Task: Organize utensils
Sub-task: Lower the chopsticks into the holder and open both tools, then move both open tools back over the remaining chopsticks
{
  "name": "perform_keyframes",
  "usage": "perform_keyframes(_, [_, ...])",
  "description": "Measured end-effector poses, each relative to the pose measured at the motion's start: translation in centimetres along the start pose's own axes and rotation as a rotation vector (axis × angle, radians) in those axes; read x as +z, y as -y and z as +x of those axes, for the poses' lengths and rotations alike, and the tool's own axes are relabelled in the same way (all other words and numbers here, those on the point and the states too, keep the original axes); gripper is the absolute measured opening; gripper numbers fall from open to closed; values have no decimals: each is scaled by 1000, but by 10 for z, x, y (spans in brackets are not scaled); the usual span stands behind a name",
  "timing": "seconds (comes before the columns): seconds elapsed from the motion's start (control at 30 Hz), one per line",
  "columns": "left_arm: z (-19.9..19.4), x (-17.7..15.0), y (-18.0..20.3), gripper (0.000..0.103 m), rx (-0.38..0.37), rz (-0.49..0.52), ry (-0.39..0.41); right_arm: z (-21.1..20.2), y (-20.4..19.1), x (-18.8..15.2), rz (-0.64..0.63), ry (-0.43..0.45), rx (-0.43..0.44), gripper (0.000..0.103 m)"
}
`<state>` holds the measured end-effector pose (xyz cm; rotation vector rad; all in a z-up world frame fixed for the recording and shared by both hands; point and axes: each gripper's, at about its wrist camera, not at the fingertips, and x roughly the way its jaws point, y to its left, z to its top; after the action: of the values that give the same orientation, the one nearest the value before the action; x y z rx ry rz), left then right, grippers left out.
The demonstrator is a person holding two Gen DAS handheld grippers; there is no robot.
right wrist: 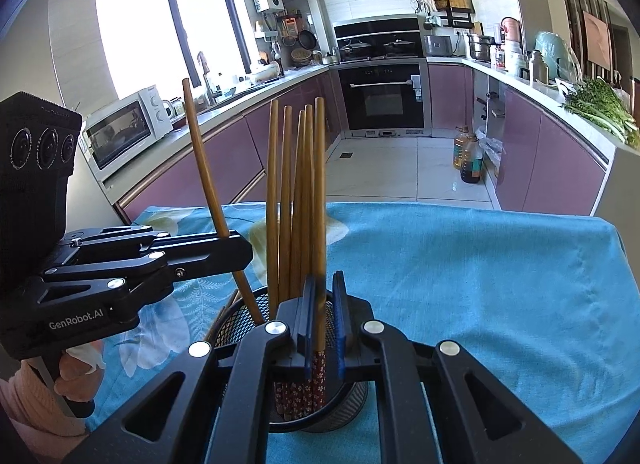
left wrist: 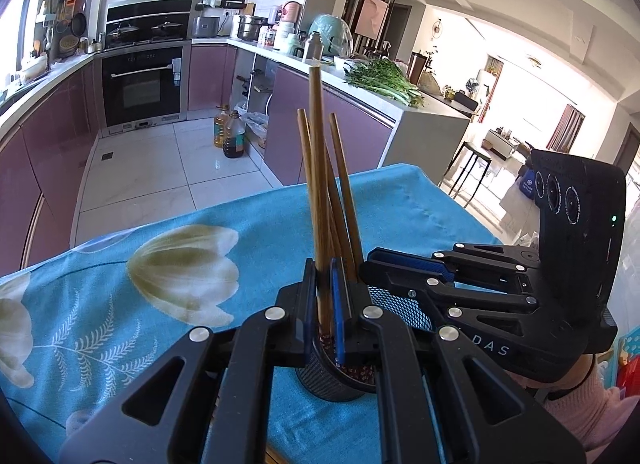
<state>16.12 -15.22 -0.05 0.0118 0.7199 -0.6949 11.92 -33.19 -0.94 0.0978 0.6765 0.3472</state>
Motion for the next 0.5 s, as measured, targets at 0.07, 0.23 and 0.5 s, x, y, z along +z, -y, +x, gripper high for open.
perform_keyframes(0.07, [-1,1,-2,8,-2,-12,4,-1,1,0,6,6,1,10])
perform_keyframes(0.23, [-8,4,-9,13,1,-33,29,-10,0,-1,17,34,4,15])
perform_keyframes(0.5, [-36,-5,-7,24,38,6,88,-36,-11,-5,-5,91,42,27])
